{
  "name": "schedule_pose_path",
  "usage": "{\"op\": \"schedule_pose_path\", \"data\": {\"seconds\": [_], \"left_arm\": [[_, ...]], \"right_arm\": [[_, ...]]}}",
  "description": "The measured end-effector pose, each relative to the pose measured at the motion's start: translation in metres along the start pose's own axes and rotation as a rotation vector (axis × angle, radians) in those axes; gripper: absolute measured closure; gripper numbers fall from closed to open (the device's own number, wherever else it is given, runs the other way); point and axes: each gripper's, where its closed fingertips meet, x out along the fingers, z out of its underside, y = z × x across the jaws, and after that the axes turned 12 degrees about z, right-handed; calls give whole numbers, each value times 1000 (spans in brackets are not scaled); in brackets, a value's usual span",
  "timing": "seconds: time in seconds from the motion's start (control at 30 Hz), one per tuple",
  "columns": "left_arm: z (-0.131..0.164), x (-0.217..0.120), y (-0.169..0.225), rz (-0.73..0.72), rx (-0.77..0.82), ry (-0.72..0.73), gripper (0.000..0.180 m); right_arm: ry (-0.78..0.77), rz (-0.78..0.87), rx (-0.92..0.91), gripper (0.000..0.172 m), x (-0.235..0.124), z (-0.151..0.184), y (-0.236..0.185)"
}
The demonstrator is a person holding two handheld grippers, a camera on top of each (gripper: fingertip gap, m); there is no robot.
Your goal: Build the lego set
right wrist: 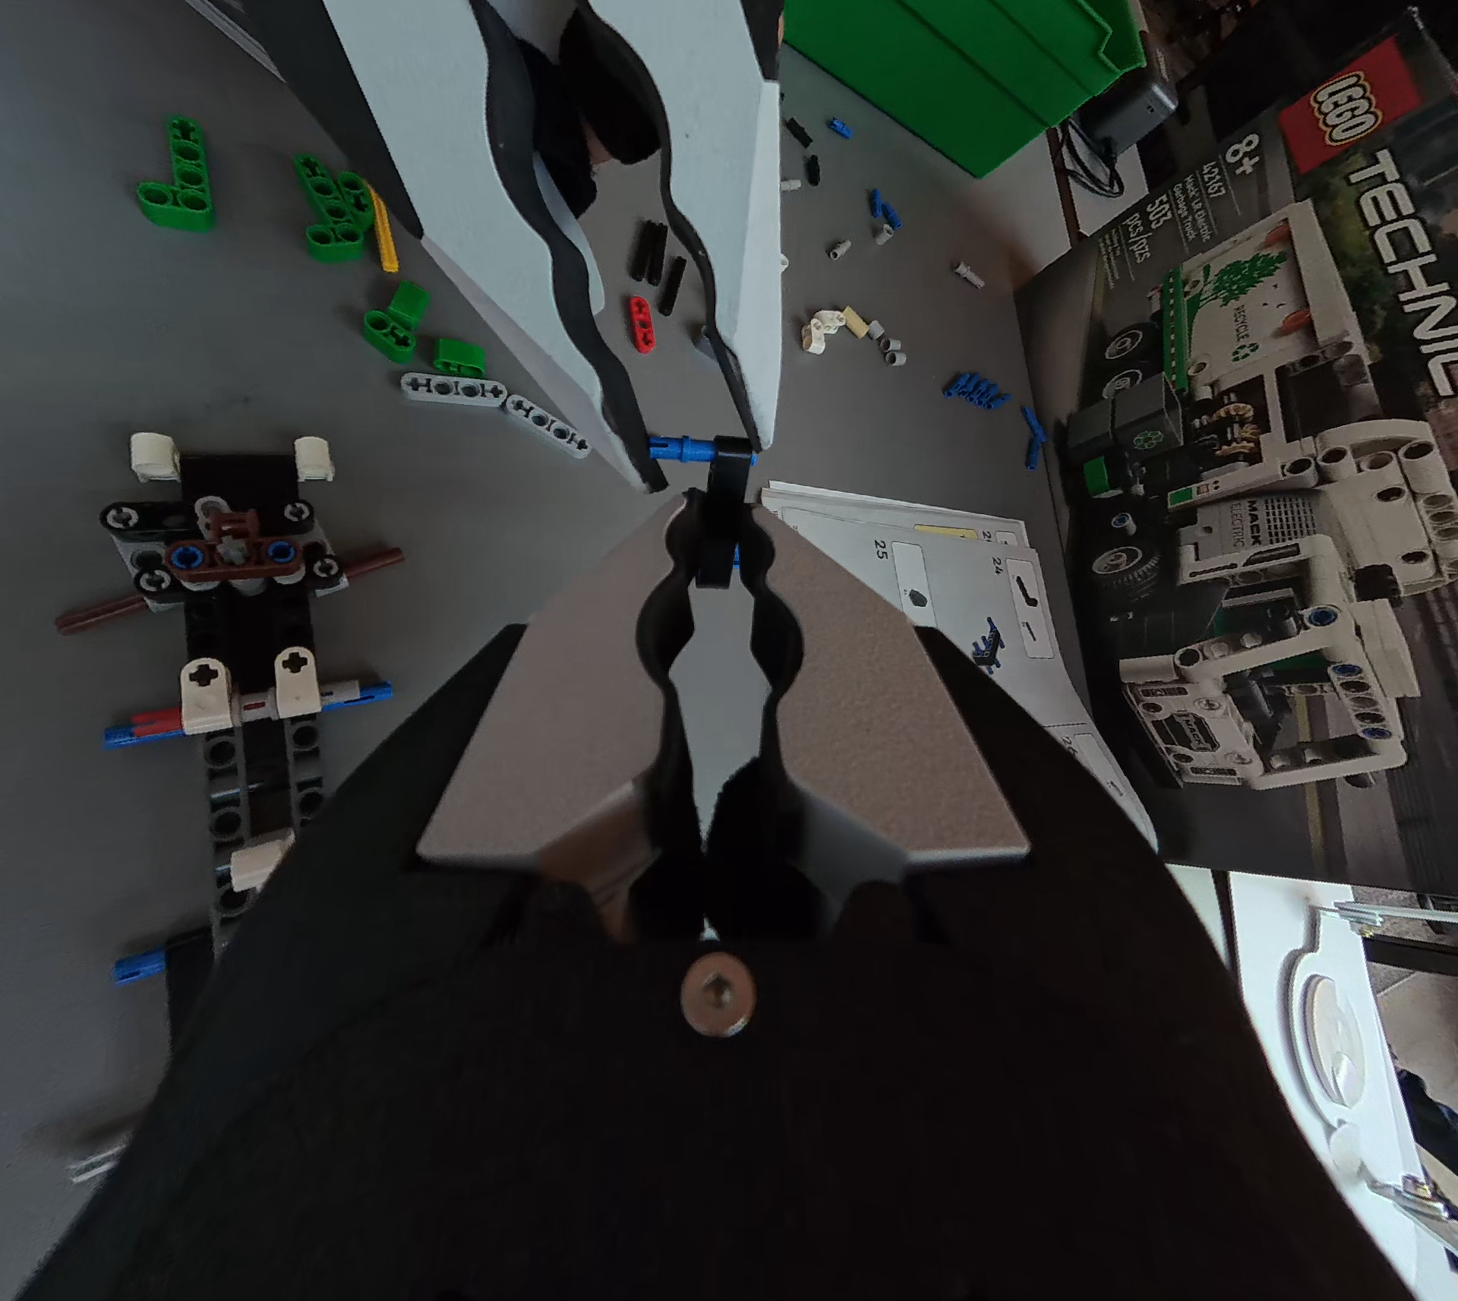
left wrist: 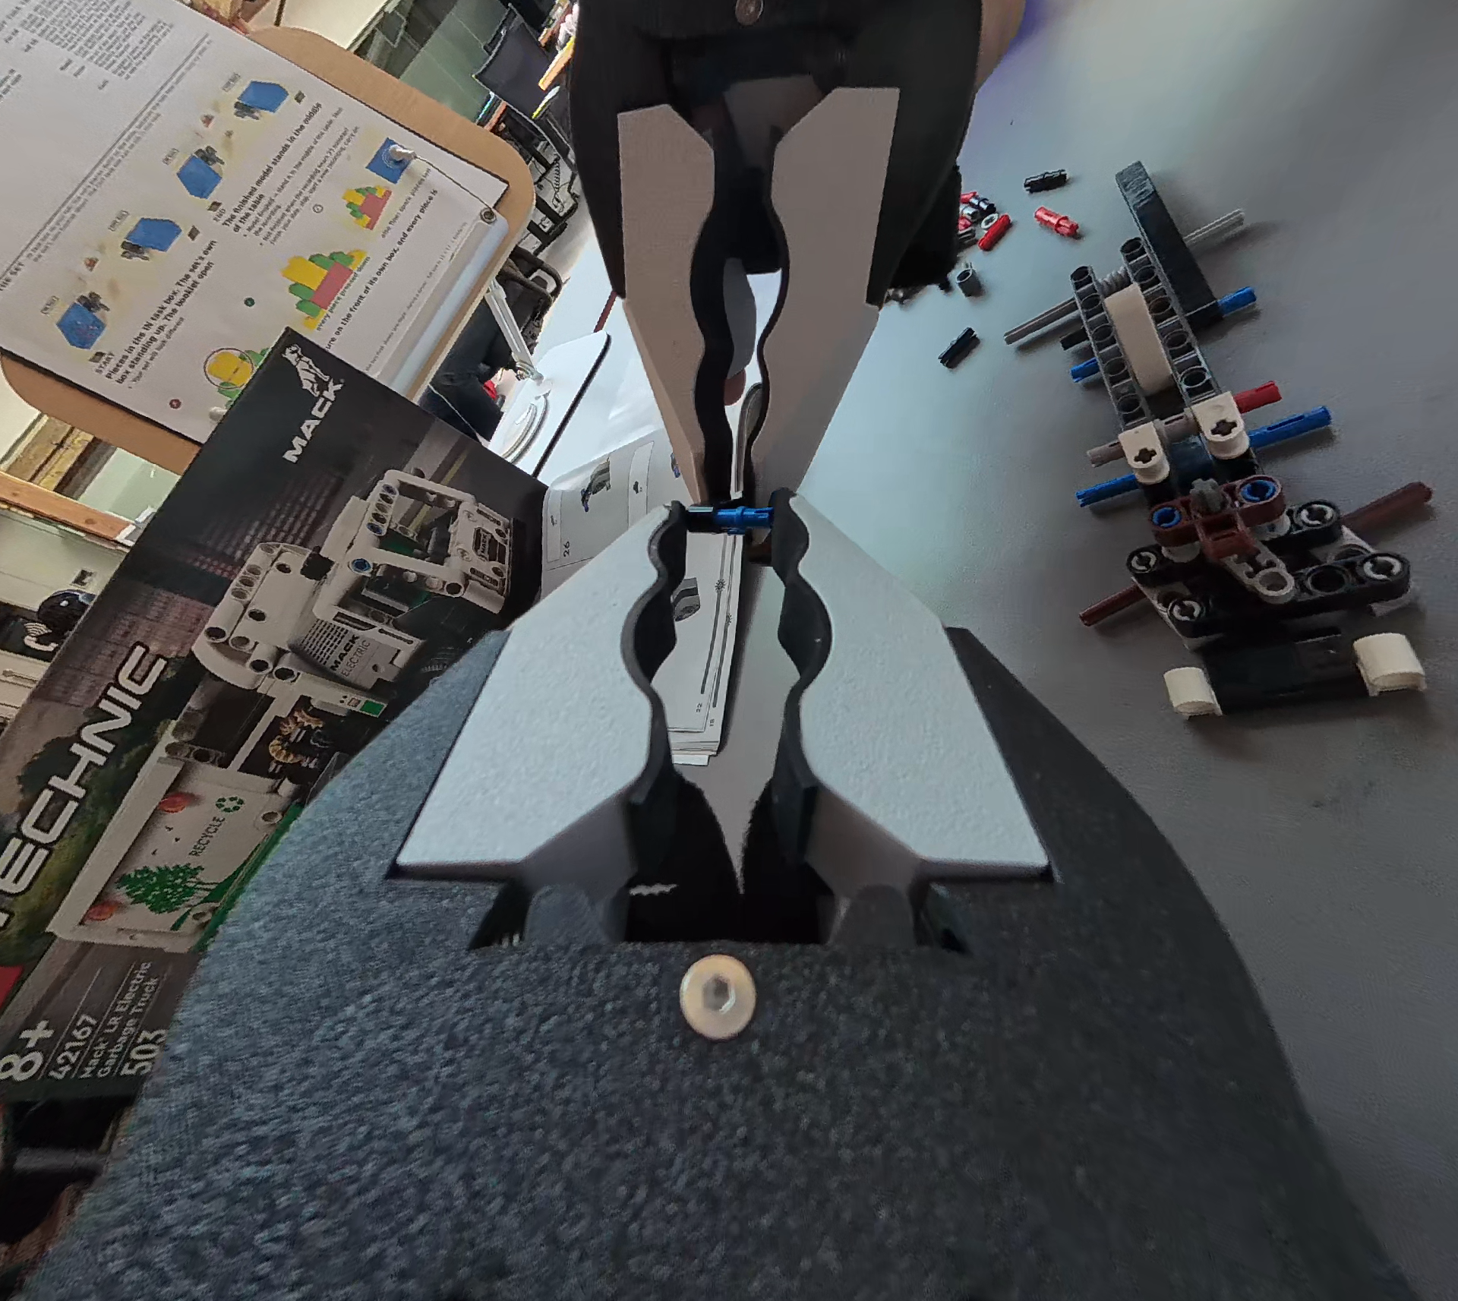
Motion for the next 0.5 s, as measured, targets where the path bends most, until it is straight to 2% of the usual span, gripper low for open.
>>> {"op": "schedule_pose_path", "data": {"seconds": [0.17, 0.33, 0.4, 0.5], "left_arm": [[-5, -2, -4, -3, -37, 68, 159], [-12, -12, -11, 14, -125, 166, 153], [-14, -14, -13, 58, -216, 209, 150], [-10, -13, -17, 105, -343, 236, 149]], "right_arm": [[40, -13, 62, 165, -6, -6, 7], [175, -14, 161, 165, -11, -15, 18], [313, -27, 293, 165, -18, -25, 29], [573, -153, 602, 166, -31, -45, 42]]}}
